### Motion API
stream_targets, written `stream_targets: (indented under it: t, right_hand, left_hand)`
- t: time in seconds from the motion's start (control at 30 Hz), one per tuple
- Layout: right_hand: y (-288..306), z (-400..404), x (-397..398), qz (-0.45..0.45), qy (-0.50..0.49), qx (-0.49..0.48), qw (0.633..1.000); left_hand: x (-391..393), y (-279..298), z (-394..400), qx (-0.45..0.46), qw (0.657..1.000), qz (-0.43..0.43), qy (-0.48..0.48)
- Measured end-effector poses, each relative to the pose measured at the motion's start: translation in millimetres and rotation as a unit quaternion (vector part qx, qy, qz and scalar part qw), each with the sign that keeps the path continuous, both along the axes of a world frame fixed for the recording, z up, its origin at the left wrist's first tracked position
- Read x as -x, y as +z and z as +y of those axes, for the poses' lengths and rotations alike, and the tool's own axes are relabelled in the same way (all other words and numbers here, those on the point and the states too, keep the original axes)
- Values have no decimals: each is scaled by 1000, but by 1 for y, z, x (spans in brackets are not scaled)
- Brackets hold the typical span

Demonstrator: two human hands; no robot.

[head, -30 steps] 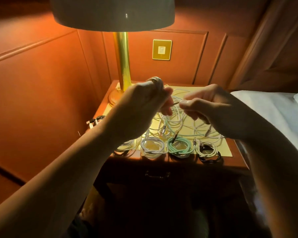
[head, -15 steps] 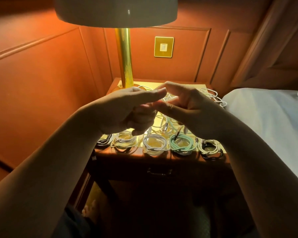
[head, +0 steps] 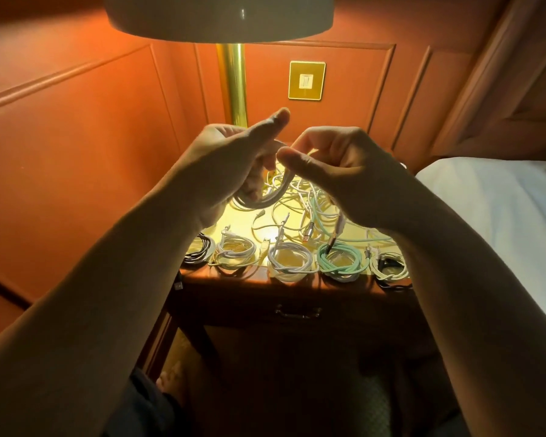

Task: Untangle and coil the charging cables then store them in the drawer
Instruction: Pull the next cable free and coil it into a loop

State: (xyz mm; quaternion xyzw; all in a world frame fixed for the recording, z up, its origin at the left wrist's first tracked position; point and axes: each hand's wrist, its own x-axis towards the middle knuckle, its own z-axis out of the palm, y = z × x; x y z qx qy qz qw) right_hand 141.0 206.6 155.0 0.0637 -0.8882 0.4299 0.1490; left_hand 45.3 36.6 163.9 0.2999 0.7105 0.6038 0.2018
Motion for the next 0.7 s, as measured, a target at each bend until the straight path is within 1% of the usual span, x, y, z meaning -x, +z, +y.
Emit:
stream_targets:
  t: [0.07, 0.13, 0.2, 0.27, 0.37, 0.43, 0.53, 0.6, 0.67, 0.7]
  right_hand:
    - [1, 0, 1, 6, -4, -8, 1000]
    - [-1, 0, 1, 4, -3, -25, 1000]
    - [-4, 0, 3, 7, -6, -52, 999]
    - [-4, 3, 4, 21, -12, -76, 997]
    - [-2, 12, 3, 31, -26, -97, 994]
    - [-4, 19, 0, 12, -22, -98, 995]
    - [-8, 31, -6, -79, -4, -115, 990]
    - [-15, 38, -9, -117, -31, -130, 984]
    - [-24, 41, -8, -126, -50, -92, 986]
    - [-28, 42, -6, -127, -41, -46, 990]
  left_hand:
    - [8, 1, -2, -2, 1000, 28, -9]
    - [13, 2, -8, 21, 998, 34, -47]
    - [17, -2, -10, 48, 996, 49, -60]
    - [17, -6, -9, 76, 994, 63, -53]
    - [20, -8, -11, 80, 994, 69, -36]
    - [26, -9, -15, 63, 997, 39, -22]
    - [30, -17, -19, 36, 999, -29, -19]
    - [29, -23, -17, 24, 997, -66, -27]
    - [29, -27, -13, 14, 995, -90, -37]
    - [28, -28, -11, 6, 994, -105, -42]
